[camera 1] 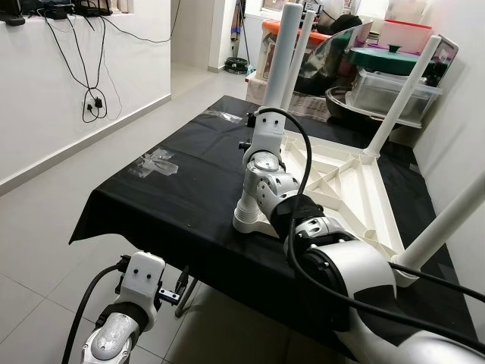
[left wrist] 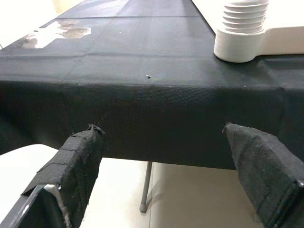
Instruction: Building children table
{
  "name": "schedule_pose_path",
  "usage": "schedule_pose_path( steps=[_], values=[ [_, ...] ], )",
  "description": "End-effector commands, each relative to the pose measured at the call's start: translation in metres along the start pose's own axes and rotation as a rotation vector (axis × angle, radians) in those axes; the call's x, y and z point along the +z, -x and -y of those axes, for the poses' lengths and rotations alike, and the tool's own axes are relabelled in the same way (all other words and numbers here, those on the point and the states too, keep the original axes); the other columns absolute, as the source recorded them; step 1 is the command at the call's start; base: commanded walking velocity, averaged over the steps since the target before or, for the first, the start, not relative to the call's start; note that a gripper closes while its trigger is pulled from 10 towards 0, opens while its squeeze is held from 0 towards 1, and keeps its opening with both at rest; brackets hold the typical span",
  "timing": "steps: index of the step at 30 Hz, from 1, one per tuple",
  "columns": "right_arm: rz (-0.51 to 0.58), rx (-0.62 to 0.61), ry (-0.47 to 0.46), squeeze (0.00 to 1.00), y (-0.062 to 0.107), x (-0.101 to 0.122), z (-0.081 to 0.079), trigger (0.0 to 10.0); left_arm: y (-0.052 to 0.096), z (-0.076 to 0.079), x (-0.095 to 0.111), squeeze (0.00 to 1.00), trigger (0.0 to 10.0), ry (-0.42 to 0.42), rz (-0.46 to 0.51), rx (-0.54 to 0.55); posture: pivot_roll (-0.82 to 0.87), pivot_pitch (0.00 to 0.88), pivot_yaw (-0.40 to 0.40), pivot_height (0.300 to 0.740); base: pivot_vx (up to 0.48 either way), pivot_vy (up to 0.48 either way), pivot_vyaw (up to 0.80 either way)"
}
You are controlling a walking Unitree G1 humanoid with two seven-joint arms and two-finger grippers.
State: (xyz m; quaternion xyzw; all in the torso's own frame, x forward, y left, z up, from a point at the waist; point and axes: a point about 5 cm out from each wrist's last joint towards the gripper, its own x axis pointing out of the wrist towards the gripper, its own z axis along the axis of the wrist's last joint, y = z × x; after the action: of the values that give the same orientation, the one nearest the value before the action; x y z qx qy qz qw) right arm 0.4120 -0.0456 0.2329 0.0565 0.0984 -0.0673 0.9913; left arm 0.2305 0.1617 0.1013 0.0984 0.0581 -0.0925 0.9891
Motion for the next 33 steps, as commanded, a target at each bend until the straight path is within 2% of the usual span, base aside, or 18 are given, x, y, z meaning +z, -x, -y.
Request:
schedule_pose_path(
  steps=[1, 9, 10, 14, 15, 17, 18, 20, 21, 22, 23, 24, 27, 28, 30, 31, 33],
  values=[
    [-0.171, -0.006, -0.020, 0.00, 0.000, -0.034, 0.003, 10.0, 0.000, 0.003, -0.002, 0.00, 10.0, -0.006, -0.009, -0.018, 0.14, 0.000, -0.148, 0.740, 0.000, 0.000, 0.00],
    [-0.162, -0.009, -0.026, 0.02, 0.000, -0.032, 0.004, 10.0, 0.000, 0.002, -0.002, 0.00, 10.0, -0.007, -0.009, -0.019, 0.14, 0.000, -0.147, 0.740, 0.000, 0.000, 0.00],
    [-0.158, -0.009, -0.028, 0.09, 0.000, -0.031, 0.003, 10.0, 0.000, 0.002, -0.002, 0.00, 10.0, -0.008, -0.009, -0.019, 0.14, 0.000, -0.146, 0.740, 0.000, 0.000, 0.00],
    [-0.143, -0.003, -0.031, 0.07, 0.000, -0.027, 0.002, 10.0, 0.000, 0.002, -0.002, 0.00, 10.0, -0.009, -0.009, -0.019, 0.14, 0.000, -0.145, 0.740, 0.000, 0.000, 0.00],
    [-0.132, 0.001, -0.036, 0.18, 0.000, -0.023, 0.001, 10.0, 0.000, 0.001, -0.002, 0.00, 10.0, -0.010, -0.009, -0.019, 0.14, 0.000, -0.144, 0.740, 0.000, 0.000, 0.00],
    [-0.129, 0.002, -0.038, 0.18, 0.000, -0.022, 0.001, 10.0, 0.000, 0.001, -0.002, 0.00, 10.0, -0.010, -0.009, -0.020, 0.14, 0.000, -0.144, 0.740, 0.000, 0.000, 0.00],
    [-0.127, 0.002, -0.043, 0.28, 0.000, -0.021, 0.001, 10.0, 0.000, 0.001, -0.002, 0.00, 10.0, -0.010, -0.009, -0.020, 0.14, 0.000, -0.143, 0.740, 0.000, 0.000, 0.00],
    [-0.127, 0.002, -0.043, 0.28, 0.000, -0.021, 0.001, 10.0, 0.000, 0.001, -0.002, 0.00, 10.0, -0.010, -0.009, -0.020, 0.14, 0.000, -0.143, 0.740, 0.000, 0.000, 0.00],
    [-0.125, 0.002, -0.047, 0.33, 0.000, -0.020, 0.001, 10.0, 0.000, 0.001, -0.002, 0.00, 10.0, -0.010, -0.009, -0.021, 0.14, 0.000, -0.143, 0.740, 0.000, 0.000, 0.00],
    [-0.125, 0.002, -0.047, 0.33, 0.000, -0.020, 0.001, 10.0, 0.000, 0.001, -0.002, 0.00, 10.0, -0.010, -0.009, -0.021, 0.14, 0.000, -0.143, 0.740, 0.000, 0.000, 0.00],
    [-0.115, 0.002, -0.053, 0.59, 0.000, -0.017, 0.001, 10.0, 0.000, 0.001, -0.002, 0.00, 10.0, -0.011, -0.009, -0.021, 0.14, 0.000, -0.141, 0.740, 0.000, 0.000, 0.00],
    [-0.105, 0.003, -0.056, 0.55, 0.000, -0.014, 0.000, 10.0, 0.000, 0.001, -0.002, 0.00, 10.0, -0.011, -0.009, -0.022, 0.14, 0.000, -0.141, 0.740, 0.000, 0.000, 0.00],
    [-0.096, 0.005, -0.058, 0.53, 0.000, -0.011, 0.000, 10.0, 0.000, 0.001, -0.001, 0.00, 10.0, -0.011, -0.008, -0.023, 0.14, 0.000, -0.141, 0.740, 0.000, 0.000, 0.00],
    [-0.091, 0.005, -0.060, 0.22, 0.000, -0.010, 0.000, 10.0, 0.000, 0.001, -0.001, 0.00, 10.0, -0.012, -0.008, -0.024, 0.14, 0.000, -0.140, 0.740, 0.000, 0.000, 0.00],
    [-0.088, 0.006, -0.061, 0.17, 0.000, -0.009, -0.001, 10.0, -0.001, 0.001, -0.002, 0.00, 10.0, -0.013, -0.008, -0.024, 0.14, 0.000, -0.140, 0.740, 0.000, 0.000, 0.00],
    [-0.088, 0.007, -0.061, 0.00, 0.000, -0.009, -0.001, 10.0, -0.001, 0.001, -0.002, 0.00, 10.0, -0.013, -0.008, -0.024, 0.14, 0.000, -0.139, 0.740, 0.000, 0.000, 0.00],
    [-0.089, 0.007, -0.061, 0.00, 0.000, -0.009, -0.001, 10.0, -0.001, 0.001, -0.001, 0.00, 10.0, -0.013, -0.008, -0.024, 0.14, 0.000, -0.139, 0.740, 0.000, 0.000, 0.00]
  ],
)
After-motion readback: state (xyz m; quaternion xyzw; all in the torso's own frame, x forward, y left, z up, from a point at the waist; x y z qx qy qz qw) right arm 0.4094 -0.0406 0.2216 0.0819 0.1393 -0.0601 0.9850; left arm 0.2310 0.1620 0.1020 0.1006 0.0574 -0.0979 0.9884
